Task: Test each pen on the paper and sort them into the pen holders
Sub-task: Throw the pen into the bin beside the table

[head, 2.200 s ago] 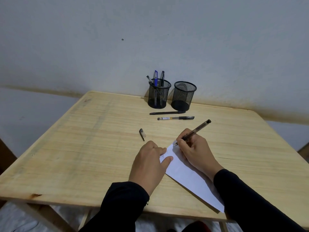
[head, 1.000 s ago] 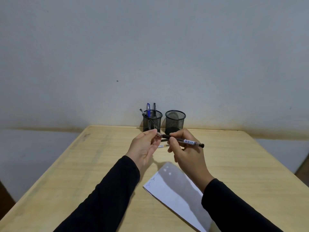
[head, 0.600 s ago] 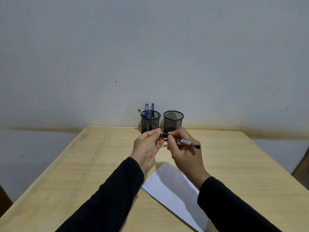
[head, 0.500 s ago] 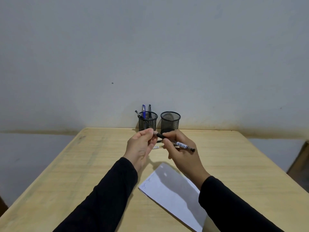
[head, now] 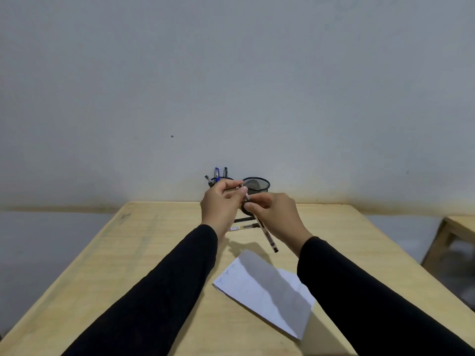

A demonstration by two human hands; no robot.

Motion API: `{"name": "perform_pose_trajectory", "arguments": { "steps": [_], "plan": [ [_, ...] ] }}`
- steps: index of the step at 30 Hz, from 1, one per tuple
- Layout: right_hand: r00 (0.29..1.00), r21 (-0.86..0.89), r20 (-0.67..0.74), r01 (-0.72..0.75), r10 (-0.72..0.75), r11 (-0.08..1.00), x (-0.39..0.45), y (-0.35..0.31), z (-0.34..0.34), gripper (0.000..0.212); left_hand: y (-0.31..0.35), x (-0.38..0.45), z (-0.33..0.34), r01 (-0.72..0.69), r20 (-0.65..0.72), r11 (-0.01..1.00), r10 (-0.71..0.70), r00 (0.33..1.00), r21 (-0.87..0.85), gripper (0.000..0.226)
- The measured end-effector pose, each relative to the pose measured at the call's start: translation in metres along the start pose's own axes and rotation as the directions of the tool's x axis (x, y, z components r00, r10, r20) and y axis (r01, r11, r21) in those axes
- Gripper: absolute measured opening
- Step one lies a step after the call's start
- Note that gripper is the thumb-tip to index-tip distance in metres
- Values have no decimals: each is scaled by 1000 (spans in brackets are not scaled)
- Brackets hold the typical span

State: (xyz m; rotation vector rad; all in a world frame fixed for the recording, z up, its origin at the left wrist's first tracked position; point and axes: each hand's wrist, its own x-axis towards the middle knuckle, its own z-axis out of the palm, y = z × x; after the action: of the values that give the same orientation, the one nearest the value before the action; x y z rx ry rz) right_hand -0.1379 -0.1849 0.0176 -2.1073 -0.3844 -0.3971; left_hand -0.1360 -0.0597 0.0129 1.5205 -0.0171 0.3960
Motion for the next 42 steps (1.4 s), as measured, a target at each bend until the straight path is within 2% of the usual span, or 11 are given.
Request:
{"name": "perform_pose_trajectory", "arguments": {
  "steps": [5, 10, 14, 18, 22, 26, 29, 32, 34, 37, 42],
  "plan": [
    [997, -116, -71, -51, 43, 992, -1, -4, -23, 15, 16, -4, 9, -40, 82, 970, 21, 996, 241, 38],
    [965, -210, -225, -182, 133, 961, -10, 3, -72, 16, 18, -7, 43, -206, 290, 853, 67, 955, 480, 46],
    [890, -221, -400, -323, 217, 920, -40, 19, -124, 17, 1, -22, 97, -370, 544, 714, -19, 839, 595, 51],
    [782, -205, -555, -458, 283, 865, -82, 36, -172, 21, -21, -59, 157, -524, 737, 637, -104, 668, 565, 54],
    [674, -153, -665, -546, 323, 824, -131, 52, -205, 21, -54, -98, 215, -641, 837, 569, -171, 520, 515, 58],
    [570, -97, -726, -640, 385, 762, -179, 75, -224, 22, -82, -134, 257, -731, 870, 477, -199, 452, 489, 61],
    [488, -47, -754, -707, 439, 706, -211, 96, -235, 24, -98, -158, 276, -741, 851, 419, -266, 453, 525, 62],
    [436, -11, -765, -745, 474, 667, -237, 115, -246, 22, -100, -168, 289, -739, 808, 329, -272, 522, 588, 63],
    [404, 26, -765, -759, 502, 650, -253, 130, -253, 21, -97, -171, 299, -724, 791, 320, -294, 537, 611, 65],
    [369, 91, -748, -767, 552, 636, -277, 156, -262, 18, -96, -176, 314, -717, 776, 301, -309, 550, 629, 66],
    [331, 152, -722, -781, 607, 606, -303, 200, -275, 19, -104, -178, 324, -717, 760, 254, -250, 600, 649, 65]
  ]
}}
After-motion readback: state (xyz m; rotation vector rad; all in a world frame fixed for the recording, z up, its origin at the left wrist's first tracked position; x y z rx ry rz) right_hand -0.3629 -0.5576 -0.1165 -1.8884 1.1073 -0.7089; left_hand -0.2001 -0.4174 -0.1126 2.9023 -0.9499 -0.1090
